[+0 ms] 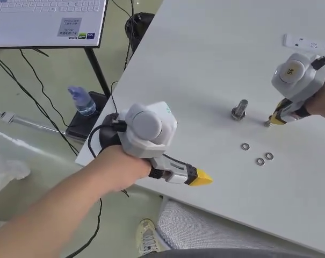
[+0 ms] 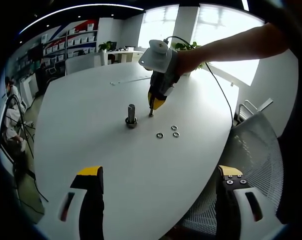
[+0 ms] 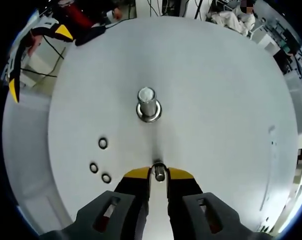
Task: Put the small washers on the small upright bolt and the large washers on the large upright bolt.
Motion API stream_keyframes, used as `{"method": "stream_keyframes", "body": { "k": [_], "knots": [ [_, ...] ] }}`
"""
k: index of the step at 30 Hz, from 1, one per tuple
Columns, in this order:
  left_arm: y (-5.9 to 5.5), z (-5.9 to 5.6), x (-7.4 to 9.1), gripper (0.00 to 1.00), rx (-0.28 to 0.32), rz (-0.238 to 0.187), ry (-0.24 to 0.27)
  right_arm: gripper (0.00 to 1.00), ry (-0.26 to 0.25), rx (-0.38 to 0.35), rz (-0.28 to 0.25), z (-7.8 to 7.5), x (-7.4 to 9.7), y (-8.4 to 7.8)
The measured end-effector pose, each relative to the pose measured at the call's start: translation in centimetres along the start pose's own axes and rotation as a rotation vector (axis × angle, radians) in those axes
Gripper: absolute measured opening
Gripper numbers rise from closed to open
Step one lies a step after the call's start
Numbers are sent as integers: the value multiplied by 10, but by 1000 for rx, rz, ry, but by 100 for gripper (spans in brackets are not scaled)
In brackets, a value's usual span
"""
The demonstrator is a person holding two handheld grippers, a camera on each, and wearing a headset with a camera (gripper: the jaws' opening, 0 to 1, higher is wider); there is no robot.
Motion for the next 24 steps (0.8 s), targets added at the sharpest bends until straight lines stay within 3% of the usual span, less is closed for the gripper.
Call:
{"method": "stream_keyframes", "body": {
  "k": [24],
  "knots": [
    [-5,6,1,92,10,16,-8,13,16,3,25,-1,-16,0]
  ]
}}
Point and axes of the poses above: the centre of the closed fingertips' face, and the gripper's own axes: x roughly backward along the fingers, z roughly to its left, y roughly out of its top, the point moved 6 cm from there along x, roughly backward along the fingers, and after that the axes turned 11 degrees about x, right-handed, at the moved point
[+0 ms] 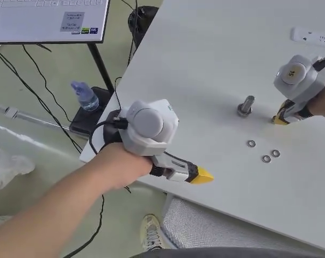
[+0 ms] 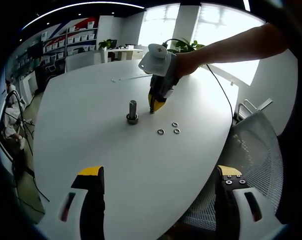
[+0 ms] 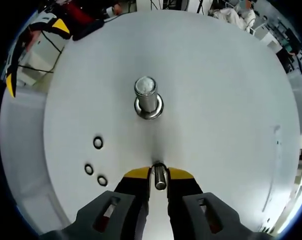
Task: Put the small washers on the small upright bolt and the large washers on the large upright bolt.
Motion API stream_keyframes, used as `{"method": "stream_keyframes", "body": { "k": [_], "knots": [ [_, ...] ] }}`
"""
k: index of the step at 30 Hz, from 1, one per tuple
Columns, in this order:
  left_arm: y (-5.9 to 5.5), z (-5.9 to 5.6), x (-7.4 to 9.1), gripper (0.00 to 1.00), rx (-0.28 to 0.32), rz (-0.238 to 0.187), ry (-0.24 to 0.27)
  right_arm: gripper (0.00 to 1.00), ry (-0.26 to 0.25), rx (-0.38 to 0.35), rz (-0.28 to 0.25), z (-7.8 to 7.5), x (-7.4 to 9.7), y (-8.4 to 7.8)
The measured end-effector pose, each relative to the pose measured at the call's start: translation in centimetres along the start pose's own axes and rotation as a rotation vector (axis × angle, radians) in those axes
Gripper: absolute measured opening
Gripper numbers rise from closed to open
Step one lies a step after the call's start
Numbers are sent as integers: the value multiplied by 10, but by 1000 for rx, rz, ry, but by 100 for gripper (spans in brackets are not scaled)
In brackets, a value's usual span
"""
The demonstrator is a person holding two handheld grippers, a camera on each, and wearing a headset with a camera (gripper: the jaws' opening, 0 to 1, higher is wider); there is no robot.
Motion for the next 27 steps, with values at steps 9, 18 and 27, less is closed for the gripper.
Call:
{"method": "stream_keyframes", "body": {
  "k": [9,18,27],
  "knots": [
    [0,2,-1,91,-1,5,0,13,3,1,4,1,-4,0],
    [3,5,-2,91,-3,1,4,13,3,10,7,2,-6,1],
    [0,3,-2,90,-4,9,1,13,10,8,11,3,-6,1]
  ]
}}
Point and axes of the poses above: the centre of the closed fingertips' face, and the gripper's own axes: x roughly backward along the fingers, z roughly to its left, y roughly out of its top, the point moved 6 cm from there along x, roughly backward along the fingers, and after that the axes turned 11 degrees about x, right-handed, at the moved point
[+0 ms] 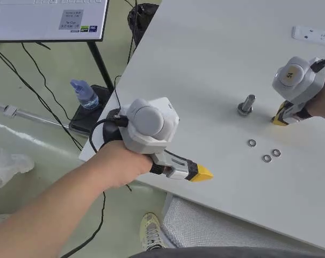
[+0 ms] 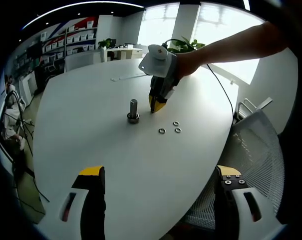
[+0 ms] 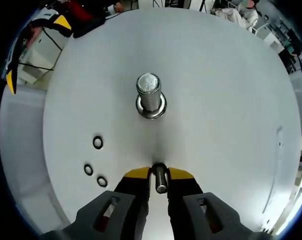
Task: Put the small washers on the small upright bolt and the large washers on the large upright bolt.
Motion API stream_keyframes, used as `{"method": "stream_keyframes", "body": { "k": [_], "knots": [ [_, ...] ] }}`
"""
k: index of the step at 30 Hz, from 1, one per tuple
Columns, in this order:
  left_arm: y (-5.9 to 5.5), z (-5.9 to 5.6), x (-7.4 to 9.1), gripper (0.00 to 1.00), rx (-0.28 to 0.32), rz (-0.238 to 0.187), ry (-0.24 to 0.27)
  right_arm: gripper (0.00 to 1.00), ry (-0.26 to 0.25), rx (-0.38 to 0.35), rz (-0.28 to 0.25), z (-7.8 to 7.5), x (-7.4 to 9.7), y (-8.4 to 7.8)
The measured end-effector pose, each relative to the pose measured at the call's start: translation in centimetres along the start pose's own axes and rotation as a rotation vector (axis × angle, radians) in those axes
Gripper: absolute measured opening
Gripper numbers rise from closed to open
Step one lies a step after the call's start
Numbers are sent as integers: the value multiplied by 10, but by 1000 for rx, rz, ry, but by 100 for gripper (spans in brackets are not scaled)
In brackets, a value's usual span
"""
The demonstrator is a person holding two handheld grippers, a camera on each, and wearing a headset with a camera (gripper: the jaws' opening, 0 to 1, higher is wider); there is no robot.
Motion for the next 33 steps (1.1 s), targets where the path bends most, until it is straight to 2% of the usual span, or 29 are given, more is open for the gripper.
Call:
{"method": "stream_keyframes", "body": {
  "k": [9,13,15,16,27,33],
  "knots": [
    [0,0,1,90,5,-6,8,14,3,7,-8,1,0,0],
    [1,1,1,90,7,-12,11,22,15,-46,-42,1,0,1],
    [1,1,1,90,6,-11,11,24,18,-40,-35,2,0,0],
    [1,1,1,91,7,-11,11,24,12,-19,-30,2,0,0],
    [-1,2,3,91,6,-11,10,25,17,-27,-33,1,1,3],
    [0,1,4,90,4,-18,9,25,11,-45,-35,-1,8,4]
  ]
}}
Point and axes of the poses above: the centre of the closed fingertips' face, and the gripper's own axes: x roughly backward along the fingers, z roughly to its left, y roughly out of its top, the point moved 6 cm from there along x, roughly backward along the fingers, and after that the axes turned 11 degrees about x, right-handed, at the moved point
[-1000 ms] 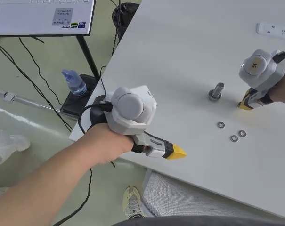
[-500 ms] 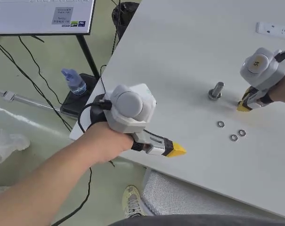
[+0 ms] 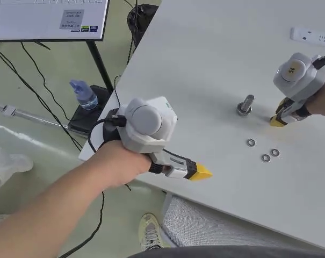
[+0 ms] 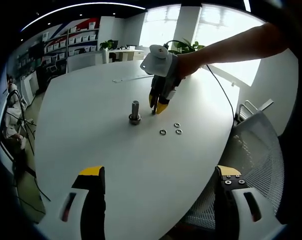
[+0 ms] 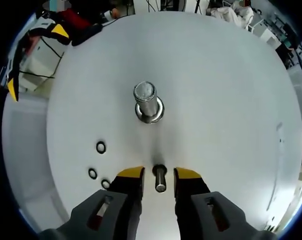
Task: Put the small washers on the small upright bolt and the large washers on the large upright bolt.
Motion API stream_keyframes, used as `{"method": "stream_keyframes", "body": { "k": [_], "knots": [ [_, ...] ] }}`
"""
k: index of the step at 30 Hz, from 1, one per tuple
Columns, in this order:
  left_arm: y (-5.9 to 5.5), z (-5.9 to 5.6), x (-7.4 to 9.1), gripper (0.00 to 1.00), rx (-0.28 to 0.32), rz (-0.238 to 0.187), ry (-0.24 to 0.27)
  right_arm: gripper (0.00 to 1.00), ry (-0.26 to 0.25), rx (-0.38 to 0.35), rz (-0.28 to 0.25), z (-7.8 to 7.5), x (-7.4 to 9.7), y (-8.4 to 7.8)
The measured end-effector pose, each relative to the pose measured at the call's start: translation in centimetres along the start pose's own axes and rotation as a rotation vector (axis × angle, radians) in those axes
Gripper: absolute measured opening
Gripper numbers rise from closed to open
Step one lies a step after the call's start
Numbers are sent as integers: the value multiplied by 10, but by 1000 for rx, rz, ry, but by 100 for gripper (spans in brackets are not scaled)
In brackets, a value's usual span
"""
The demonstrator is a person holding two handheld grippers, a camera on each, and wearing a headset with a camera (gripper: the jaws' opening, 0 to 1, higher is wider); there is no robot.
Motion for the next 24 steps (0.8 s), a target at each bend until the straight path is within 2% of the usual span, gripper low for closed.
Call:
{"method": "stream_keyframes", "body": {
  "k": [8,16,24],
  "knots": [
    [4,-3,2,91,-13,-10,1,27,-9,7,-12,3,12,2],
    [13,-5,6,93,-36,-19,12,27,-24,4,-32,2,29,1],
    [10,-7,5,94,-75,1,27,27,-36,-3,-47,1,36,-5]
  ]
}}
Point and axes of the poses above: the centre of the closed fingertips' face, and the gripper's own axes: x roughly backward along the fingers, z roughly to its left, y roughly out of its top, the point moved 6 cm from there along x, roughly backward along the fingers, and after that the axes turned 11 degrees about x, right-handed, at the moved point
